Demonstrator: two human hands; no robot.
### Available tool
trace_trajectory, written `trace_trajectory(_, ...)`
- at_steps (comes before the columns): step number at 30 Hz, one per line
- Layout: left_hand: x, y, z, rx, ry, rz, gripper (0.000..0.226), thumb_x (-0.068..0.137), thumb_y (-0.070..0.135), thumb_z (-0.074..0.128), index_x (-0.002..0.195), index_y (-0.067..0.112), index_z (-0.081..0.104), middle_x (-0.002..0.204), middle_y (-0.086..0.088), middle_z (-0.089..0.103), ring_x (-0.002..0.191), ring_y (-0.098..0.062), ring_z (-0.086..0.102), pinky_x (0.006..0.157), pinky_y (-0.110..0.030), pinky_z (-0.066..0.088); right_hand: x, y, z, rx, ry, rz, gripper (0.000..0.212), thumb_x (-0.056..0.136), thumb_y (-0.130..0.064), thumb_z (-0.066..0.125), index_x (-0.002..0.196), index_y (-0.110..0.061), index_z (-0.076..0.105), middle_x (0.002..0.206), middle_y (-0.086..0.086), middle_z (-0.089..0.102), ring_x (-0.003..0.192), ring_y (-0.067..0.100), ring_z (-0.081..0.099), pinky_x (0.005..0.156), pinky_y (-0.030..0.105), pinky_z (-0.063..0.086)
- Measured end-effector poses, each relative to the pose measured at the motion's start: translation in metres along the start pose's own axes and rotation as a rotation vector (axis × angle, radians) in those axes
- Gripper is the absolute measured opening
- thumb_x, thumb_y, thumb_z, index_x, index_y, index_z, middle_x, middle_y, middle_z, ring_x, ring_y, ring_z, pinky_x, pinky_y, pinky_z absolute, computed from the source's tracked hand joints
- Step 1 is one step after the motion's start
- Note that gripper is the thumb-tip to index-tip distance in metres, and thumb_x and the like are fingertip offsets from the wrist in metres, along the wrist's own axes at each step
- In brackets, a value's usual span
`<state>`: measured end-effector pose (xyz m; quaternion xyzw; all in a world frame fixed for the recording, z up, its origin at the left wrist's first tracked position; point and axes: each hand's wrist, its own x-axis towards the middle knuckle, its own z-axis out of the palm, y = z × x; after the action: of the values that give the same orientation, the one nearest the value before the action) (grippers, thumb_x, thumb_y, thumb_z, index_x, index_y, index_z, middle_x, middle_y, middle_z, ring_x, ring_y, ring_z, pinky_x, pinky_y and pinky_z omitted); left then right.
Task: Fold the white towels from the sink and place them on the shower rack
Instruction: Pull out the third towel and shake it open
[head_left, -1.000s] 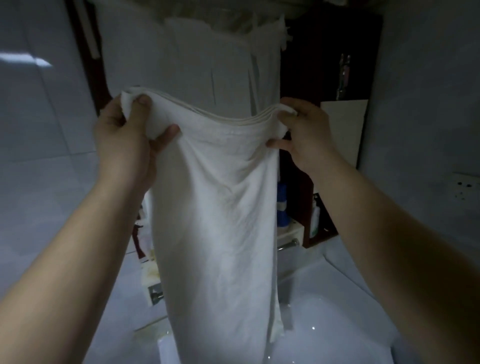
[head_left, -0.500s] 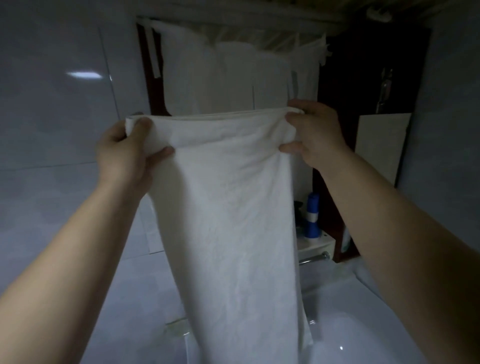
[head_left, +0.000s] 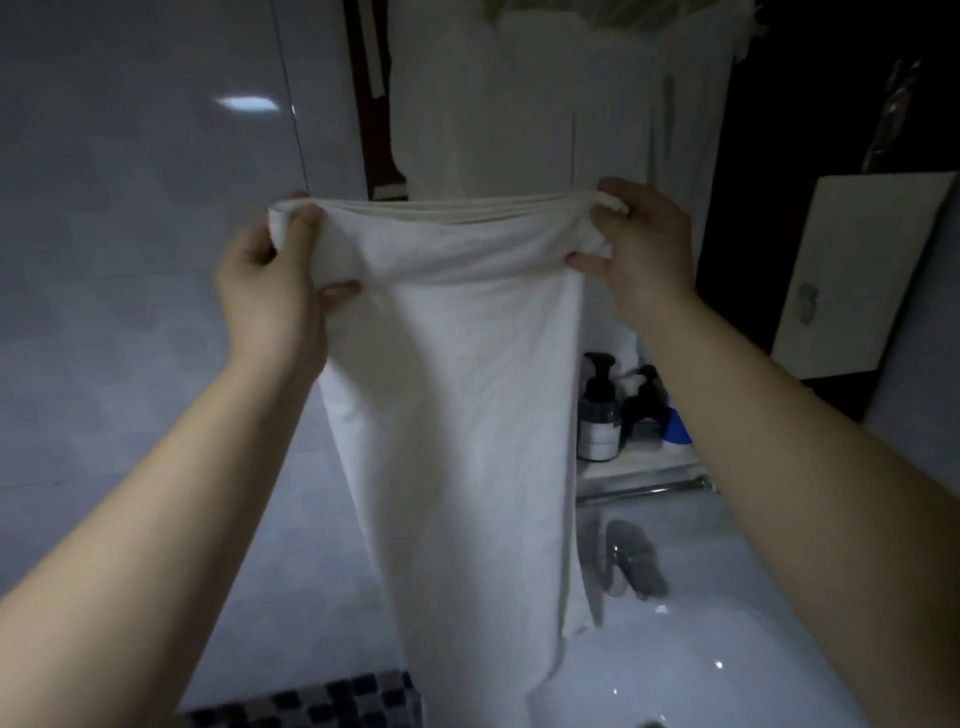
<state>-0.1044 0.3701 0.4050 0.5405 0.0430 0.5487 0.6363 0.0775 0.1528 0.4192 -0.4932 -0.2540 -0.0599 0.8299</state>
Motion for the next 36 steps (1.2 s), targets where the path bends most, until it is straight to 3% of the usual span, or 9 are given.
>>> trace_trajectory(6,-0.051,0.005,-0.040,0.009,0.019,-0.072,0.024,0.092,0.028,0.068,0.111,0.015,0.074,0.096,0.005,0.073,0.101,-0.019,0.072,0.077,-0.060,0.060,-0.068,0.008,-0.016,-0.048,0.012,0.045,0.024,0.093,-0.002,0.065,0.112,-0.017,0.068,0.115,0.000,0.065,0.109,0.019,0.065,0.080,0.045,0.062)
trace_trajectory(9,-0.079,0.012,-0.059,-0.009,-0.011,-0.094,0.019,0.093,0.026,0.068,0.109,0.019,0.073,0.106,0.001,0.072,0.104,-0.019,0.071,0.079,-0.060,0.060,-0.099,0.003,-0.025,-0.125,0.041,0.048,0.023,0.094,-0.005,0.065,0.110,-0.020,0.070,0.115,-0.001,0.066,0.108,0.018,0.066,0.074,0.041,0.064)
trace_trajectory(11,-0.098,0.021,-0.074,-0.012,-0.033,-0.096,0.015,0.093,0.026,0.068,0.106,0.022,0.074,0.100,0.006,0.073,0.101,-0.017,0.072,0.079,-0.058,0.061,-0.122,-0.003,-0.029,-0.190,0.044,0.025,0.022,0.094,-0.007,0.065,0.105,-0.025,0.071,0.117,0.000,0.066,0.107,0.018,0.066,0.067,0.034,0.063)
trace_trajectory(14,-0.121,0.038,-0.090,-0.026,-0.079,-0.096,0.012,0.093,0.024,0.069,0.104,0.024,0.074,0.091,0.013,0.075,0.100,-0.014,0.073,0.078,-0.056,0.061,-0.152,-0.020,-0.033,-0.273,0.065,-0.044,0.023,0.092,-0.011,0.065,0.101,-0.032,0.072,0.116,0.000,0.068,0.095,0.011,0.069,0.055,0.024,0.057)
trace_trajectory(18,-0.135,0.065,-0.094,-0.057,-0.112,-0.062,0.013,0.092,0.024,0.070,0.104,0.023,0.074,0.089,0.015,0.075,0.101,-0.016,0.073,0.075,-0.056,0.062,-0.172,-0.047,-0.032,-0.339,0.106,-0.170,0.024,0.089,-0.017,0.065,0.097,-0.038,0.071,0.112,-0.002,0.071,0.071,-0.001,0.068,0.048,0.022,0.052)
trace_trajectory(23,-0.134,0.101,-0.080,-0.099,-0.139,0.034,0.015,0.086,0.029,0.075,0.101,0.025,0.076,0.095,0.007,0.074,0.104,-0.021,0.072,0.071,-0.055,0.062,-0.171,-0.084,-0.022,-0.257,0.162,-0.286,0.021,0.088,-0.020,0.065,0.100,-0.036,0.071,0.112,-0.003,0.070,0.090,0.008,0.072,0.052,0.029,0.058)
trace_trajectory(27,-0.120,0.116,-0.063,-0.092,-0.156,0.105,0.022,0.086,0.032,0.075,0.106,0.024,0.075,0.094,0.012,0.074,0.104,-0.021,0.072,0.068,-0.055,0.062,-0.152,-0.102,-0.015,-0.198,0.173,-0.337,0.021,0.088,-0.018,0.064,0.106,-0.025,0.071,0.112,-0.002,0.069,0.095,0.012,0.070,0.058,0.038,0.063)
trace_trajectory(31,-0.102,0.106,-0.043,-0.084,-0.150,0.114,0.026,0.084,0.034,0.075,0.107,0.022,0.074,0.093,0.009,0.073,0.101,-0.022,0.073,0.065,-0.049,0.062,-0.124,-0.097,-0.015,-0.128,0.141,-0.309,0.018,0.087,-0.015,0.064,0.095,-0.029,0.072,0.114,-0.001,0.067,0.104,0.016,0.066,0.065,0.041,0.064)
trace_trajectory(36,-0.078,0.068,-0.026,-0.063,-0.157,0.085,0.017,0.085,0.035,0.074,0.099,0.025,0.077,0.089,0.008,0.071,0.094,-0.024,0.072,0.065,-0.046,0.061,-0.081,-0.064,-0.026,-0.141,0.097,-0.205,0.029,0.083,-0.016,0.067,0.112,-0.014,0.071,0.129,0.011,0.062,0.118,0.025,0.061,0.075,0.043,0.064)
